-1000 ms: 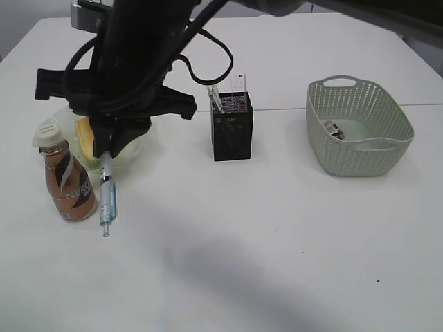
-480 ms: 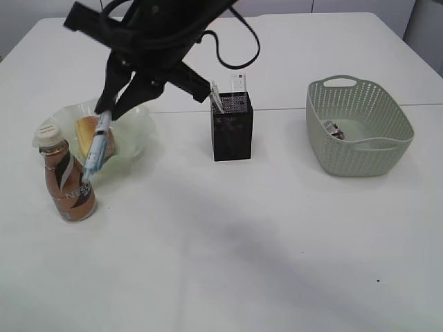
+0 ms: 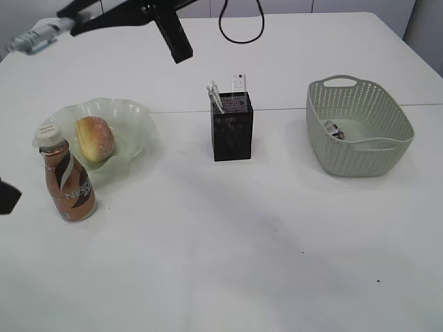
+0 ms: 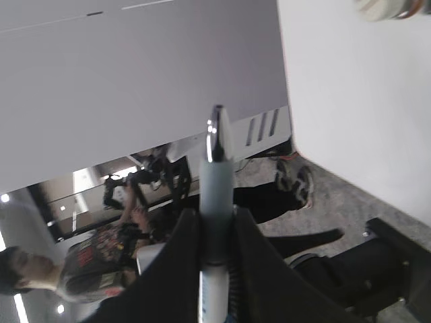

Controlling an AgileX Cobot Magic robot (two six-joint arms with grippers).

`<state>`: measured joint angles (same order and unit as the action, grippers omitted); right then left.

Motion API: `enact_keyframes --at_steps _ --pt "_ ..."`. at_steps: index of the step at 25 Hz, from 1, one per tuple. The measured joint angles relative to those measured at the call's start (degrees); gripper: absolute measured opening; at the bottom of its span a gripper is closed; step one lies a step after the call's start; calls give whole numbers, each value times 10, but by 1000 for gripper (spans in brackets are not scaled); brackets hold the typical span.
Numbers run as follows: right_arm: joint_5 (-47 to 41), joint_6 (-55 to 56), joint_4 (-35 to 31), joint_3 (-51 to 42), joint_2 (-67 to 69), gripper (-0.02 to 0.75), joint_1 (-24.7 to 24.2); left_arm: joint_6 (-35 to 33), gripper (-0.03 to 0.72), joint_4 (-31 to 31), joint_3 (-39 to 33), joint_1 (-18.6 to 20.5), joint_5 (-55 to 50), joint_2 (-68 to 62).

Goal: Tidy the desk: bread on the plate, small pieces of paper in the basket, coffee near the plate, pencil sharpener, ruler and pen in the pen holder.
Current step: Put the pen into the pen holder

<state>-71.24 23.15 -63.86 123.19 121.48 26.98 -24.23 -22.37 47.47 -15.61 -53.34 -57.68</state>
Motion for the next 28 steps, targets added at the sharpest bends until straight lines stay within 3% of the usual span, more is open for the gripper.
enact_keyframes --at_steps 6,16,28 --pt "2 -14 -107 0 0 80 -5 -57 307 -1 0 0 128 0" --pt "10 -66 -214 0 0 80 -63 -99 307 32 -1 0 217 1" --pt "13 -53 -336 0 0 80 -75 -123 307 35 -1 -1 485 8"
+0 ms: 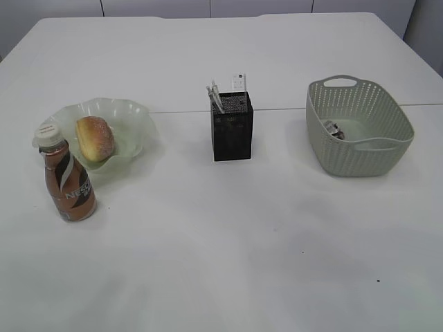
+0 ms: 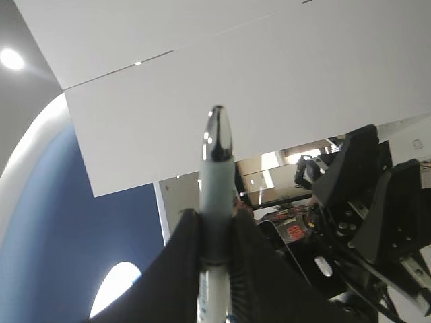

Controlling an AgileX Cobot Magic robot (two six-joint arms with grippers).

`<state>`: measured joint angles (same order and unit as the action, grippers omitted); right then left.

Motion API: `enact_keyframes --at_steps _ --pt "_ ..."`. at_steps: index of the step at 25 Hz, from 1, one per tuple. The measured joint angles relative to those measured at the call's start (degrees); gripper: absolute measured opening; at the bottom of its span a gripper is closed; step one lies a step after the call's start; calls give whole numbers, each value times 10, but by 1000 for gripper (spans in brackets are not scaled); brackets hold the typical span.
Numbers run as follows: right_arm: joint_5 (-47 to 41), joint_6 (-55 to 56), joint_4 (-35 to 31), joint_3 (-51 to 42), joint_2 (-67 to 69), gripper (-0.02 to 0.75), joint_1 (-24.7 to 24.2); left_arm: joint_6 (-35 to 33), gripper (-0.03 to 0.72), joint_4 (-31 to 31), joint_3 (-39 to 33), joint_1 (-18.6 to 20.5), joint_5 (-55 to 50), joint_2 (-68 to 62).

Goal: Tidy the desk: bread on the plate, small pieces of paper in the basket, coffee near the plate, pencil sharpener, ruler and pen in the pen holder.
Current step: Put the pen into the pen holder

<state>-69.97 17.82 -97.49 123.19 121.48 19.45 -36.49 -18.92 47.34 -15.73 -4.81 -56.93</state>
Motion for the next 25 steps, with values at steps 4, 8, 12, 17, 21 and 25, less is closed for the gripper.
enact_keyframes --at_steps 4,8,12,17,21,25 --pt "1 6 -20 5 0 80 0 0 307 5 0 -37 34 0" --pt "1 4 -24 7 0 80 0 -2 307 29 0 -96 58 0" --pt "1 4 -24 7 0 80 0 -2 307 61 0 -122 95 0" --pt "1 32 -24 7 0 80 0 -3 307 79 0 -122 144 -1" --pt "1 55 -25 7 0 80 0 -3 307 82 0 -122 208 -10" --pt "1 69 -25 7 0 80 0 -3 307 89 0 -122 257 -37"
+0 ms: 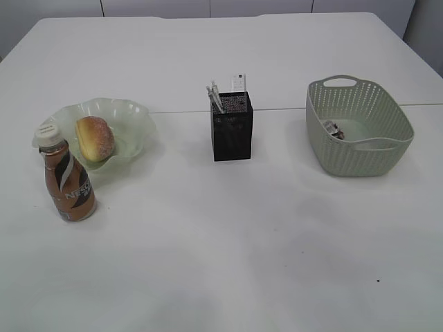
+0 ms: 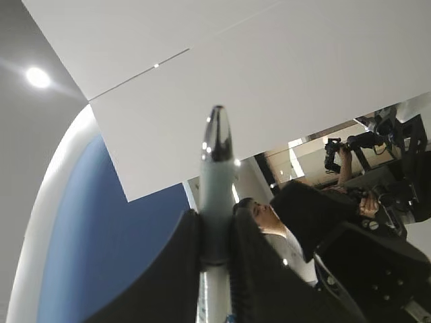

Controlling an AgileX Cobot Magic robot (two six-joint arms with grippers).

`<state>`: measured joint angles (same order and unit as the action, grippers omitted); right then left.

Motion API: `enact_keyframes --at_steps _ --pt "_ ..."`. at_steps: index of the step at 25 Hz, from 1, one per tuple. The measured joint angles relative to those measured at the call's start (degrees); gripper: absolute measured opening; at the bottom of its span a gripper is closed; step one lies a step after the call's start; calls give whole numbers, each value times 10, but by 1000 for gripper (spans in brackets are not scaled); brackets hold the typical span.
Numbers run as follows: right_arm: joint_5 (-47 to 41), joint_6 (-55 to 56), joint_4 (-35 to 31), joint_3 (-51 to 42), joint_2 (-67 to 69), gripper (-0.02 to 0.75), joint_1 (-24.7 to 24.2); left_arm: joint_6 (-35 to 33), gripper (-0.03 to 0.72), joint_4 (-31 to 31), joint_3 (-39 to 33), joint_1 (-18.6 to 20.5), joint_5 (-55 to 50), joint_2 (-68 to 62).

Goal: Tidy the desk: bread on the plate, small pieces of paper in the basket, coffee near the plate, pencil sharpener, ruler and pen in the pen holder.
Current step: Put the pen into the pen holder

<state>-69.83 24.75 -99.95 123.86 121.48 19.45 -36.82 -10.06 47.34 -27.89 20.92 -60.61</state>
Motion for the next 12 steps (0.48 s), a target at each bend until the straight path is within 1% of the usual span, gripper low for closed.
enact_keyframes --at_steps 2,5,7,9,12 --pt "0 13 0 0 0 80 0 18 307 19 0 0 13 -16" --pt "0 20 0 0 0 80 0 72 307 76 0 -2 32 -31" --pt "1 21 0 0 0 80 0 90 308 104 0 -6 57 -37" --pt "1 22 0 0 0 80 0 97 314 119 0 -10 75 -38" --pt "1 22 0 0 0 80 0 104 346 126 0 -11 83 -38"
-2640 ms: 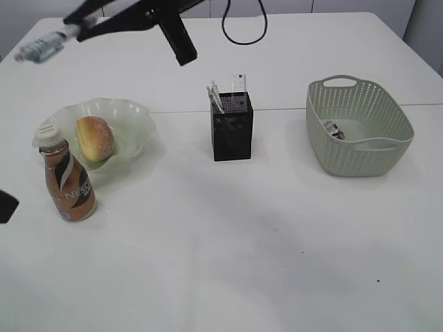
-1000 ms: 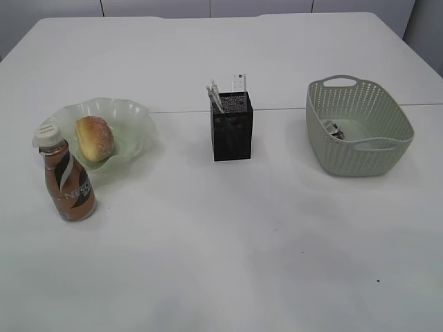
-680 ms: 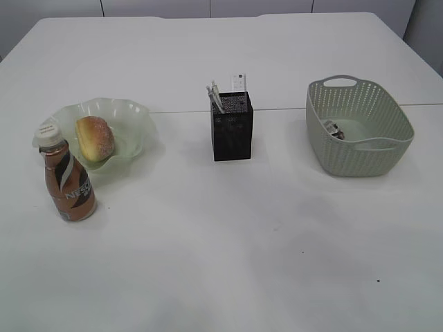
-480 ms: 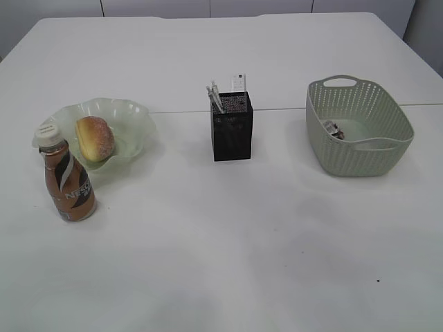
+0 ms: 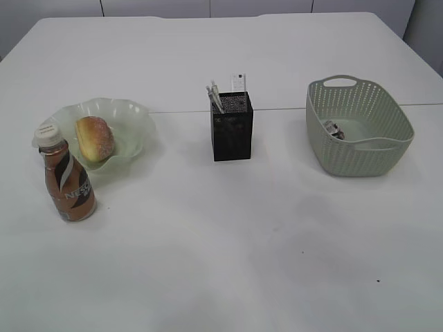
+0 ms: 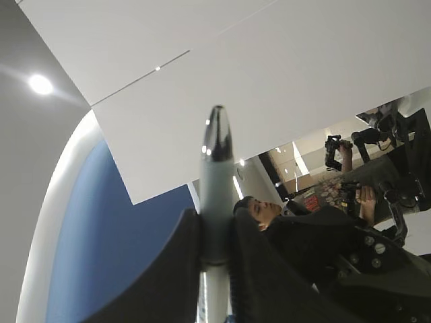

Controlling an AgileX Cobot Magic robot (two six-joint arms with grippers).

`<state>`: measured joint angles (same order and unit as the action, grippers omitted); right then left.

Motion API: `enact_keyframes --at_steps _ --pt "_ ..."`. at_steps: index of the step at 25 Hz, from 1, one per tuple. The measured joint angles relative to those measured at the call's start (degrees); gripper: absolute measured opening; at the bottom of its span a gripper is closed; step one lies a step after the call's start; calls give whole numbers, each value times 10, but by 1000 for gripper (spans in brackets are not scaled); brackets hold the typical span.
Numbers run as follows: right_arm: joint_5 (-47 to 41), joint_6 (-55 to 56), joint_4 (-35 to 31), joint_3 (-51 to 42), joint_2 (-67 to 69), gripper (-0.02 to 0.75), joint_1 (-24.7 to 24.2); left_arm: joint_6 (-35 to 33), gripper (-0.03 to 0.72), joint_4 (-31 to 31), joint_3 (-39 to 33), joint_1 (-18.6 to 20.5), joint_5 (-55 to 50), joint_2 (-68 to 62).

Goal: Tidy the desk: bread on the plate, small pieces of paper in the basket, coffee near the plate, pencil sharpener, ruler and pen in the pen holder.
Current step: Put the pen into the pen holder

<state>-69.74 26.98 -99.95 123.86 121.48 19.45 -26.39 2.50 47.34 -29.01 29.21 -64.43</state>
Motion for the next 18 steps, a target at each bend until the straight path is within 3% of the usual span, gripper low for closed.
enact_keyframes --at_steps 5,18 --pt "0 0 0 0 0 80 0 16 395 4 0 0 40 -12" --pt "0 1 0 2 0 80 0 71 401 63 0 0 151 -55"
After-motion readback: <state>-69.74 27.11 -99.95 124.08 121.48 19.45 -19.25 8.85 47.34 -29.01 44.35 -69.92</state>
